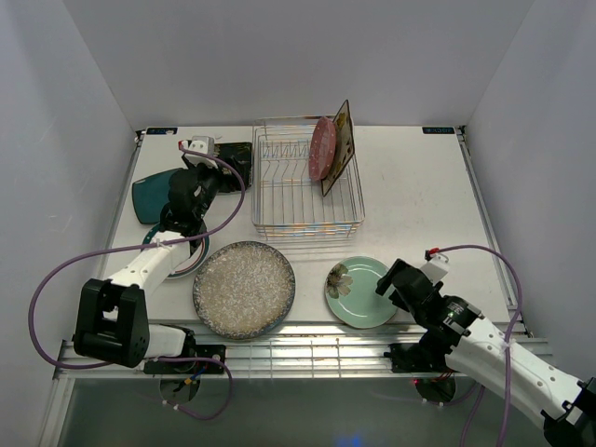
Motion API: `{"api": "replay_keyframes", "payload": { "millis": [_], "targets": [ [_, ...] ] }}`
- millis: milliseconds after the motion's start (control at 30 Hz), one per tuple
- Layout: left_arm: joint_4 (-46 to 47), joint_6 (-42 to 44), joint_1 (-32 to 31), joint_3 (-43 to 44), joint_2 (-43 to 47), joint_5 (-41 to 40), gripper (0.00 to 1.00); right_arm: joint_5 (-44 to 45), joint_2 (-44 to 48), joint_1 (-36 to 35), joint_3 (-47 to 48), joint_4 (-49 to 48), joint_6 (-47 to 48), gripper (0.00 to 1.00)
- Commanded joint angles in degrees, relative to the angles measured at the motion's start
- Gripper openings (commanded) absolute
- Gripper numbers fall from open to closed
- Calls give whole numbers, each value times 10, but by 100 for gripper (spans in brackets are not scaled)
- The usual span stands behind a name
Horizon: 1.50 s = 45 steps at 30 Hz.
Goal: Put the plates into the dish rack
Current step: Pick up the plate at the center of the board.
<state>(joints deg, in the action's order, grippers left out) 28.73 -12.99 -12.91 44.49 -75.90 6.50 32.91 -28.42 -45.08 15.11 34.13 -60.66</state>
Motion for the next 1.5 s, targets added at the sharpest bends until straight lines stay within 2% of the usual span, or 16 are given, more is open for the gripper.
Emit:
{"api": "replay_keyframes", "payload": {
  "millis": [0, 200, 667, 933, 1000, 1200, 1267, 1467],
  "targets": [
    [7, -2, 2, -1, 22, 4, 98, 18, 13, -1, -6, -21, -4, 90],
    [5, -5, 2, 0, 22, 6, 98, 15, 5, -1, -17, -48, 11, 90],
    [4, -8, 2, 2, 4, 16, 98, -14, -81, 3, -42, -147, 31, 90],
    [4, -8, 2, -6, 35, 16, 98, -37, -16, 3, -60, -156, 24, 100],
    [4, -8, 2, -8, 38, 18, 98, -42, -1, 3, -63, -157, 24, 91],
    [4, -7, 2, -7, 37, 17, 98, -64, -15, 3, -65, -157, 29, 83],
    [4, -7, 2, -6, 36, 18, 98, -75, -21, 3, -64, -156, 30, 77],
    [4, -6, 2, -5, 31, 22, 98, -97, -33, 3, -56, -151, 44, 76]
  ]
}}
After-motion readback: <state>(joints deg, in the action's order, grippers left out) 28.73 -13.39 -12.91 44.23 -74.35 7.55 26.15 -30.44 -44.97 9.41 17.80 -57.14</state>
